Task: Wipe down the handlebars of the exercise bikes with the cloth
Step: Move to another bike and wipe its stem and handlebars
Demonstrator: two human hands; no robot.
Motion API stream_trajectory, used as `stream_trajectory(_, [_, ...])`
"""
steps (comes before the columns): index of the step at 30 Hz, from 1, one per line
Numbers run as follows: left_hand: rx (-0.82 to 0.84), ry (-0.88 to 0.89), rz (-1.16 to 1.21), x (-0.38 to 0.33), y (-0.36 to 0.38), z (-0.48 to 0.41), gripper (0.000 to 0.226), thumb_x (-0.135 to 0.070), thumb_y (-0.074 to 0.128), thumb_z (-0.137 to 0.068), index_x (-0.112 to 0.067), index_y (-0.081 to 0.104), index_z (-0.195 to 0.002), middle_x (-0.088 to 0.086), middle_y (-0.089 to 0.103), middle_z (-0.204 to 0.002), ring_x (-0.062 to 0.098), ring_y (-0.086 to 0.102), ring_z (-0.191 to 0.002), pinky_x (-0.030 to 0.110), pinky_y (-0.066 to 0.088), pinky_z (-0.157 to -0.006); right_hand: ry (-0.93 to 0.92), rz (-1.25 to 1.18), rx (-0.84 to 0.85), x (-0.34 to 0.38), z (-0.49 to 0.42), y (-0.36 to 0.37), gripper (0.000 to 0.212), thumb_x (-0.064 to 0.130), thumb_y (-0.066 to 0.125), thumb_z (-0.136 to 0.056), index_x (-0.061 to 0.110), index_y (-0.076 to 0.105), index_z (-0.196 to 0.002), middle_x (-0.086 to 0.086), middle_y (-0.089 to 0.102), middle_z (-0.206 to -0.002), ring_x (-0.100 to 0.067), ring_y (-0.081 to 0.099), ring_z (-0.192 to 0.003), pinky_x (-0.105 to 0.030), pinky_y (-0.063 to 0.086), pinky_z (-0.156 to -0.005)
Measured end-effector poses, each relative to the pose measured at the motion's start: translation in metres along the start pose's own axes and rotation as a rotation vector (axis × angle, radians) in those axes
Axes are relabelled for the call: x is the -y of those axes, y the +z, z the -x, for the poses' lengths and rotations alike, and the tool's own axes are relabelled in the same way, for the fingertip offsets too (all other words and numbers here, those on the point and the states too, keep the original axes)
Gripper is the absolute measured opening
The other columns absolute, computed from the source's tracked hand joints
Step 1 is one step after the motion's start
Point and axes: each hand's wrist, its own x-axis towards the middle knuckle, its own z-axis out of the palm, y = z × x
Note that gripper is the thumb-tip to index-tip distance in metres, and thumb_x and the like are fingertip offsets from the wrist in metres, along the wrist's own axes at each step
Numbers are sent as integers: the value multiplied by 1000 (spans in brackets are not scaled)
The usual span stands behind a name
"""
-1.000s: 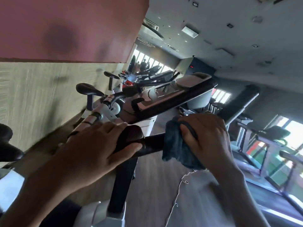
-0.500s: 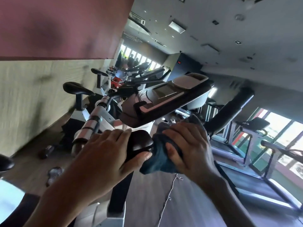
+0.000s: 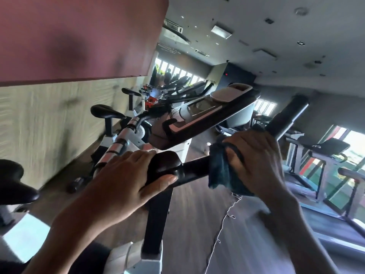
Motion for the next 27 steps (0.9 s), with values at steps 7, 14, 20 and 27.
stream_trajectory(7, [-36,1,136,-3,-1,3,55,-79,30,-86,-39,55,-115,-24,57,-95,-2,54,-97,33,46,-85,-77,-126,-68,10,6,11,33,45,47,-96,21,68,-108,4,68,-110,-22,61,-104,-36,38,-98])
stream_trajectory(14, [17,-46,359,40,-9,10,73,-91,16,-78,-50,43,-131,-39,43,-133,-10,37,-132,20,32,-102,160,-372,-124,13,-13,12,32,44,43,-95,21,64,-102,13,63,-89,-11,59,-84,-36,46,-86])
stream_trajectory(20, [-5,12,241,120,3,6,47,-60,28,-93,-42,54,-129,-20,53,-134,-24,32,-123,27,24,-114,253,-727,7,88,-30,-5,28,49,45,-93,30,60,-107,21,63,-91,-3,62,-88,-17,45,-73])
stream_trajectory(27, [60,378,200,164,26,0,48,-43,22,-104,-22,65,-103,-6,63,-112,14,49,-124,34,22,-117,79,-186,326,164,-27,-24,43,57,47,-90,28,67,-116,12,65,-120,-11,58,-118,-44,46,-100])
